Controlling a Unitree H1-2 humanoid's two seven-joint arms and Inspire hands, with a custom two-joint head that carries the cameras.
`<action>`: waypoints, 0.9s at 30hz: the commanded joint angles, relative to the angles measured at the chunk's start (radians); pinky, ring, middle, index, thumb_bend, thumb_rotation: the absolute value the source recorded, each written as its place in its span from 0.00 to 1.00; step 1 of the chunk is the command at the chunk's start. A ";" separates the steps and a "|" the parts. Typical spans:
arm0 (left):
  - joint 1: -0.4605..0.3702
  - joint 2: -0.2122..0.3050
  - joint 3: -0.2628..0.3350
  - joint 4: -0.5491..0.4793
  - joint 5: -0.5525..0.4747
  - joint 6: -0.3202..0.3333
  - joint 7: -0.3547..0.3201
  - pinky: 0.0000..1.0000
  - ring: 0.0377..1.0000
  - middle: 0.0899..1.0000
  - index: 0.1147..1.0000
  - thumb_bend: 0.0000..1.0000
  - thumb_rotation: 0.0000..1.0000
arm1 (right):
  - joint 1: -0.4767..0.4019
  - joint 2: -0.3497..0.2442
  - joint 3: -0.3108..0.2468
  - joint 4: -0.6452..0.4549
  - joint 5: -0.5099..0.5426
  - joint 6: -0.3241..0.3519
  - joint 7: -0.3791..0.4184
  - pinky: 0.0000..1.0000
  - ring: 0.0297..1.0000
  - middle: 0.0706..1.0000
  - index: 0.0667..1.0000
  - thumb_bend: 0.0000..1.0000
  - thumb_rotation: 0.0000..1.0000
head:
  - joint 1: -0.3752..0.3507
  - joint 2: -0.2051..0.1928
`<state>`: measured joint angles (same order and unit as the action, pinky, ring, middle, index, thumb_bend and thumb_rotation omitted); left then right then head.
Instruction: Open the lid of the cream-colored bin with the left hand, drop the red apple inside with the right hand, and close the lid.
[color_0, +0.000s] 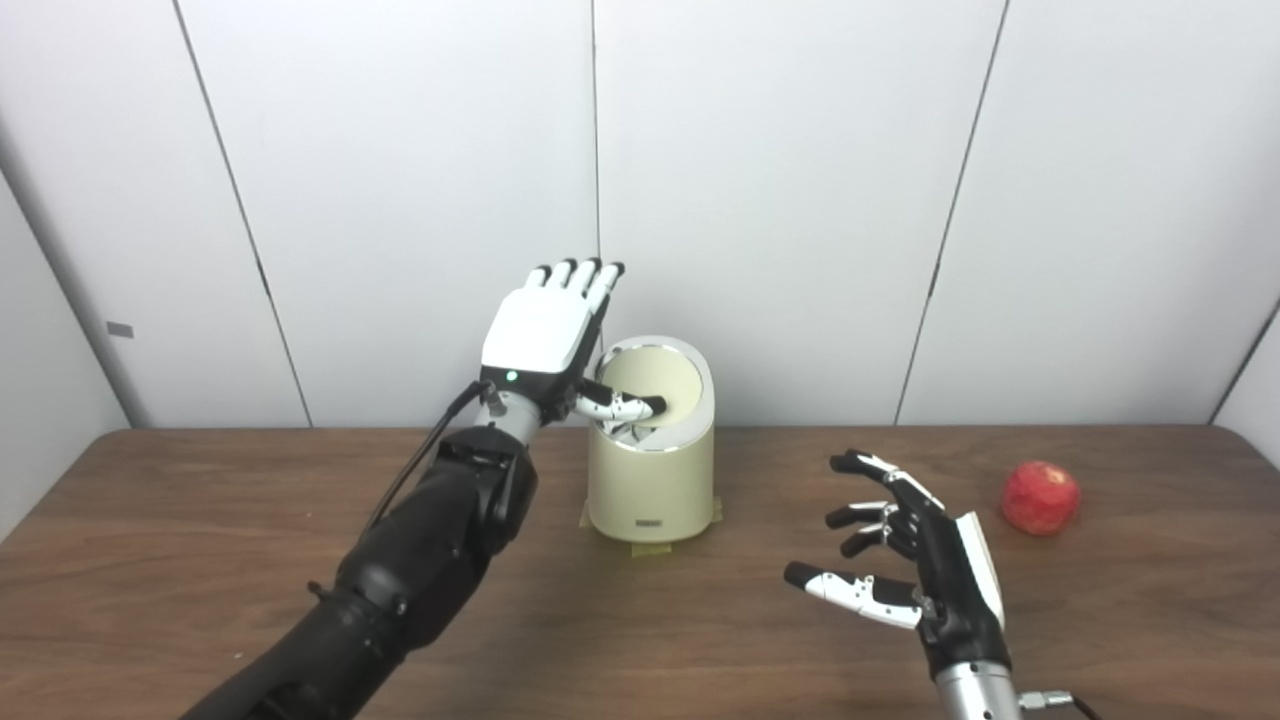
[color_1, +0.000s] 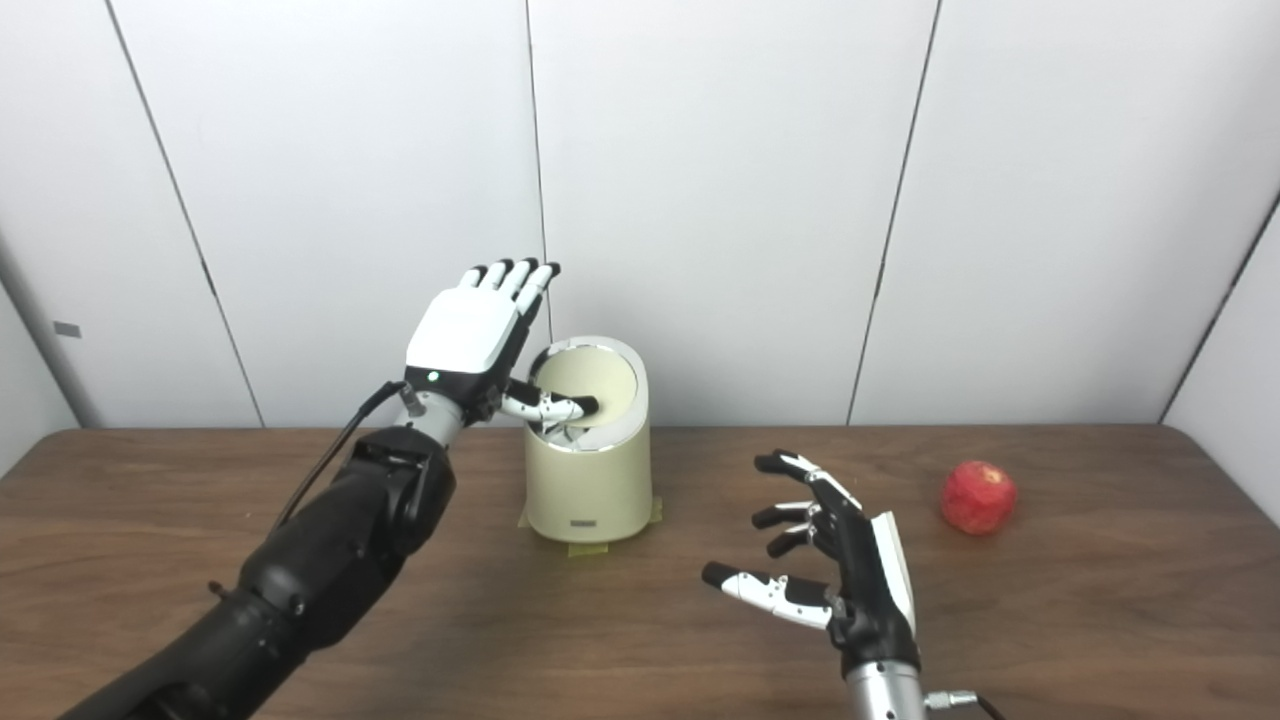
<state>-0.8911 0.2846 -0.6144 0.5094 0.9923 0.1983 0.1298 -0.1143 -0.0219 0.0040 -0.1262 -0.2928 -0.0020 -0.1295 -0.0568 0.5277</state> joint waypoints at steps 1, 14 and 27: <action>-0.022 0.016 -0.016 -0.011 0.047 0.010 -0.050 1.00 1.00 1.00 1.00 1.00 0.21 | -0.031 0.001 0.002 -0.034 0.002 -0.020 -0.005 0.42 0.56 0.83 0.68 0.62 0.00 | 0.000 0.001; 0.079 -0.223 0.512 -0.181 -0.599 -0.020 -0.082 0.76 0.98 1.00 1.00 0.89 0.52 | -0.032 -0.004 -0.008 -0.027 0.012 -0.020 -0.006 0.41 0.54 0.75 0.68 0.59 0.00 | 0.008 -0.001; 0.293 -0.166 0.559 -0.429 -0.674 -0.064 -0.089 0.73 0.86 0.86 0.90 0.79 0.31 | -0.032 -0.012 -0.006 -0.017 0.020 -0.027 0.004 0.42 0.53 0.68 0.65 0.59 0.00 | 0.015 0.002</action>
<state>-0.5903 0.1034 -0.0577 0.1238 0.3079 0.1451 0.0357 -0.1126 -0.0280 -0.0005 -0.1223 -0.2846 0.0025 -0.1264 -0.0414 0.5292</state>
